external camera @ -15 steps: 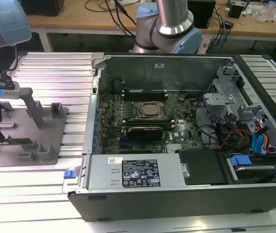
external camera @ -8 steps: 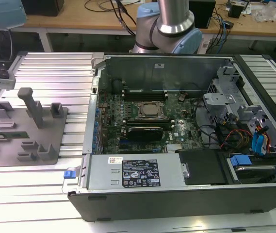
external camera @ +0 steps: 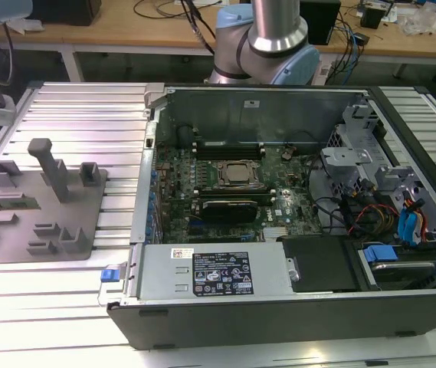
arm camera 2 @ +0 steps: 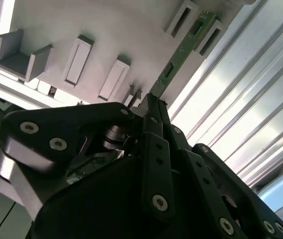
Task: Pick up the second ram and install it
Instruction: 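Pick up the second ram and move it above second insertion slot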
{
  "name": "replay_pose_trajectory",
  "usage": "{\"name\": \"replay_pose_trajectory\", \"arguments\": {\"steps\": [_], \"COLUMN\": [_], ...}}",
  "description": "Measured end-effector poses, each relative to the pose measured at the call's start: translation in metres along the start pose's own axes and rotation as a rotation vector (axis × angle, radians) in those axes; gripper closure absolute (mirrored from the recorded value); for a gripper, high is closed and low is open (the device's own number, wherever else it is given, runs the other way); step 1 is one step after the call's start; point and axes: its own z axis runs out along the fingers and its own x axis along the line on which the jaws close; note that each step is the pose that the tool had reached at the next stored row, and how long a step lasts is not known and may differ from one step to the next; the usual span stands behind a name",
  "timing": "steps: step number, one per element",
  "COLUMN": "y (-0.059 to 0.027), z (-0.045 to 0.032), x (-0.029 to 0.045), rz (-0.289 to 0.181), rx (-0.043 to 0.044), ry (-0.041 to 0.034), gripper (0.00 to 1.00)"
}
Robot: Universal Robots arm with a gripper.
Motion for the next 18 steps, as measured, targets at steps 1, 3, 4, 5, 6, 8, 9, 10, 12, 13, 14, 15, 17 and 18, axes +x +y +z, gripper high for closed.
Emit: {"name": "replay_pose_trajectory", "arguments": {"steps": [1, 3, 4, 5, 6, 8, 9, 10, 12, 13, 14, 15, 17, 18], "y": [0.0, 0.0001, 0.0001, 0.0001, 0.0001, 0.0002, 0.0002, 0.0003, 0.0004, 0.0004, 0.0004, 0.0005, 0.0006, 0.0007], "z": [-0.0018, -0.0044, -0.0062, -0.007, -0.0078, -0.0135, -0.0161, -0.0175, -0.0209, -0.0223, -0.0242, -0.0262, -0.0303, -0.0349], "x": [0.0, 0.0, 0.0, 0.0, 0.0, 0.0, 0.0, 0.0, 0.0, 0.0, 0.0, 0.0, -0.0002, -0.0003], "rz": [0.0, 0.0, 0.0, 0.0, 0.0, 0.0, 0.0, 0.0, 0.0, 0.0, 0.0, 0.0, 0.0, 0.0], "rx": [0.0, 0.0, 0.0001, 0.0001, 0.0001, 0.0, 0.0001, 0.0001, 0.0, -0.0001, 0.0, 0.0, 0.0, 0.0], "ry": [0.0, 0.0, 0.0, 0.0, 0.0, 0.0, -0.0001, -0.0001, -0.0001, 0.0, -0.0001, 0.0, 0.0, 0.0], "gripper": [0.91, 0.91, 0.91, 0.91, 0.91, 0.91, 0.91, 0.91, 0.91, 0.91, 0.91, 0.91, 0.91, 0.91]}}
